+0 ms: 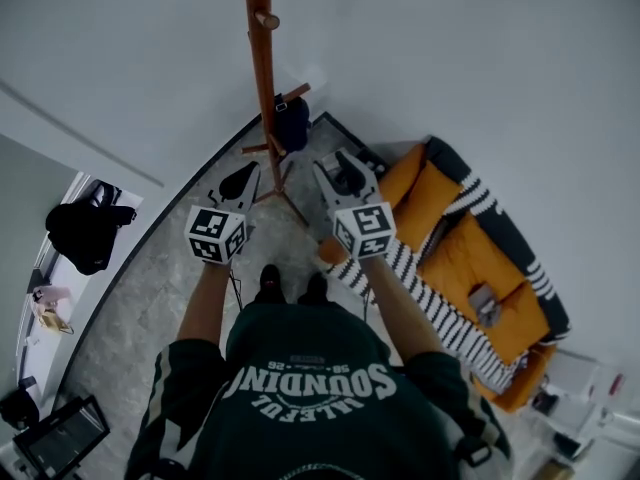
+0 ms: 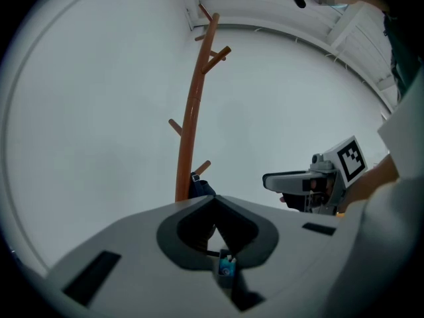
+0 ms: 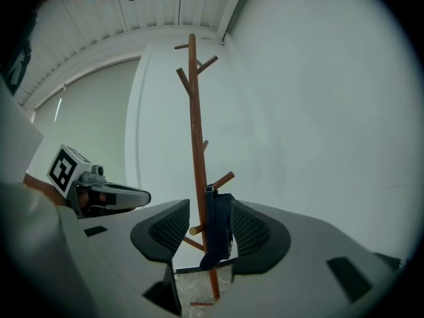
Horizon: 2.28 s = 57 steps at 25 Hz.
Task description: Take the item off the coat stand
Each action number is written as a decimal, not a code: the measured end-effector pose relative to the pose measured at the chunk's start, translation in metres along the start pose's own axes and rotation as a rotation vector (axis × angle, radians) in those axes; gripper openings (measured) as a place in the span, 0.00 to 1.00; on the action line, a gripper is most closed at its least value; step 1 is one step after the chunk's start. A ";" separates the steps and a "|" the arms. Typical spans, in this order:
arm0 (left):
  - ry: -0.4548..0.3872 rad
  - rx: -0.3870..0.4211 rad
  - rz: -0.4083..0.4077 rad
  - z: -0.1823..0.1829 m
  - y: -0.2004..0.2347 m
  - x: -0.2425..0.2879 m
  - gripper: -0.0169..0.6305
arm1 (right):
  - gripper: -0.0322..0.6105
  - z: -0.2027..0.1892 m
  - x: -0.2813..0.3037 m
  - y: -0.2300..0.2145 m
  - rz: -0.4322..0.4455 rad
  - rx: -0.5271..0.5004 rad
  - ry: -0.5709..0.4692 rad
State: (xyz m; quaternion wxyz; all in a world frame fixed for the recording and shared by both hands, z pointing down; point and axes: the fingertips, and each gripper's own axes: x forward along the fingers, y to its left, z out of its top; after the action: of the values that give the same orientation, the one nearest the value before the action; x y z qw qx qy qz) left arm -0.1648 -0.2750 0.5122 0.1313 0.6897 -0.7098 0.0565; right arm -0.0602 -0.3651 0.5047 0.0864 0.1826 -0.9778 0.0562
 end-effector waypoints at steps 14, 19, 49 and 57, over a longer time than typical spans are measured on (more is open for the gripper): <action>0.013 -0.017 0.087 -0.012 0.016 -0.023 0.03 | 0.41 -0.030 0.060 -0.007 0.026 0.120 0.115; 0.027 -0.037 0.129 -0.023 0.025 -0.039 0.03 | 0.42 -0.045 0.086 -0.010 0.040 0.152 0.169; 0.052 -0.067 0.214 -0.039 0.042 -0.061 0.03 | 0.11 -0.064 0.150 -0.019 0.071 0.038 0.323; 0.050 -0.066 0.204 -0.038 0.039 -0.060 0.03 | 0.09 -0.054 0.143 -0.023 0.065 -0.015 0.313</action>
State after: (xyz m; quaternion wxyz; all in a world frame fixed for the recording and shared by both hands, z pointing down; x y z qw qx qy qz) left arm -0.1986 -0.2054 0.5368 0.1653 0.6074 -0.7744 0.0633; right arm -0.1753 -0.4283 0.5865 0.2373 0.1392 -0.9581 0.0796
